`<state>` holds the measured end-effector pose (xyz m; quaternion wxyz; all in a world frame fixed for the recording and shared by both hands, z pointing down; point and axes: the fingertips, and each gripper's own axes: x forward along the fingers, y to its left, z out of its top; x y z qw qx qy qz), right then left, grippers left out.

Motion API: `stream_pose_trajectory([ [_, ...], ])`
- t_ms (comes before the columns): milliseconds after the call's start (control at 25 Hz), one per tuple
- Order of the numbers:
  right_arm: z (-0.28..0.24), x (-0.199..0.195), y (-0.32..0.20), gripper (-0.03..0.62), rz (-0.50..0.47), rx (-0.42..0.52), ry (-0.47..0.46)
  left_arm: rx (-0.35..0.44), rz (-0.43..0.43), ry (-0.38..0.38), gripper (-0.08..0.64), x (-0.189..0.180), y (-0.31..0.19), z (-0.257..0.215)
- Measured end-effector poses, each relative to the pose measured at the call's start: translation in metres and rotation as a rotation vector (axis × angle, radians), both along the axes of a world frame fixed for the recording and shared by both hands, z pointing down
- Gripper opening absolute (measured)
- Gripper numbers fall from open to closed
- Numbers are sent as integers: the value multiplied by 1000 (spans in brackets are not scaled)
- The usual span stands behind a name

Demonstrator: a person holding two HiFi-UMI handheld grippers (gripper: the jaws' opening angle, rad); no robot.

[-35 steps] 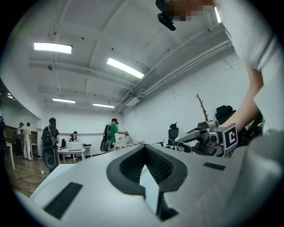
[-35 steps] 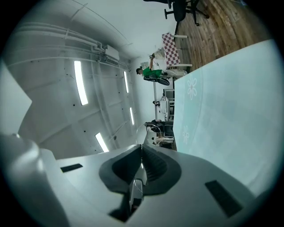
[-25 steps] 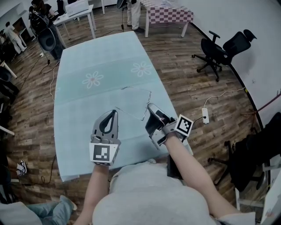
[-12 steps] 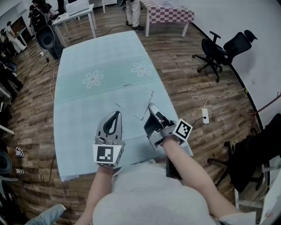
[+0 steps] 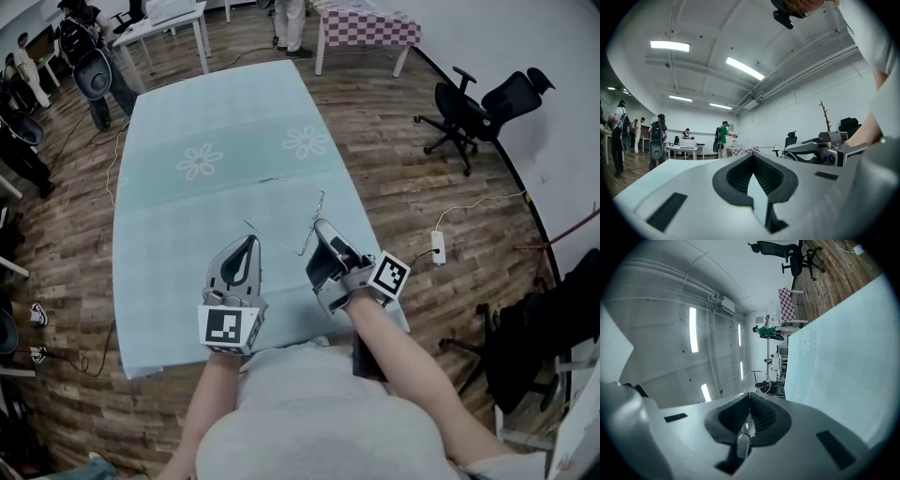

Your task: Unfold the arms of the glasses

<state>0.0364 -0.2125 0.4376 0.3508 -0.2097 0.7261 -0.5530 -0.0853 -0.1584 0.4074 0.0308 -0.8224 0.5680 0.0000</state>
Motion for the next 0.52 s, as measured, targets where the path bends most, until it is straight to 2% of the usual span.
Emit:
stream_pose_trajectory([
  [520, 0, -3, -8, 11, -31, 6, 2, -20, -12, 3, 8, 2, -7, 1],
])
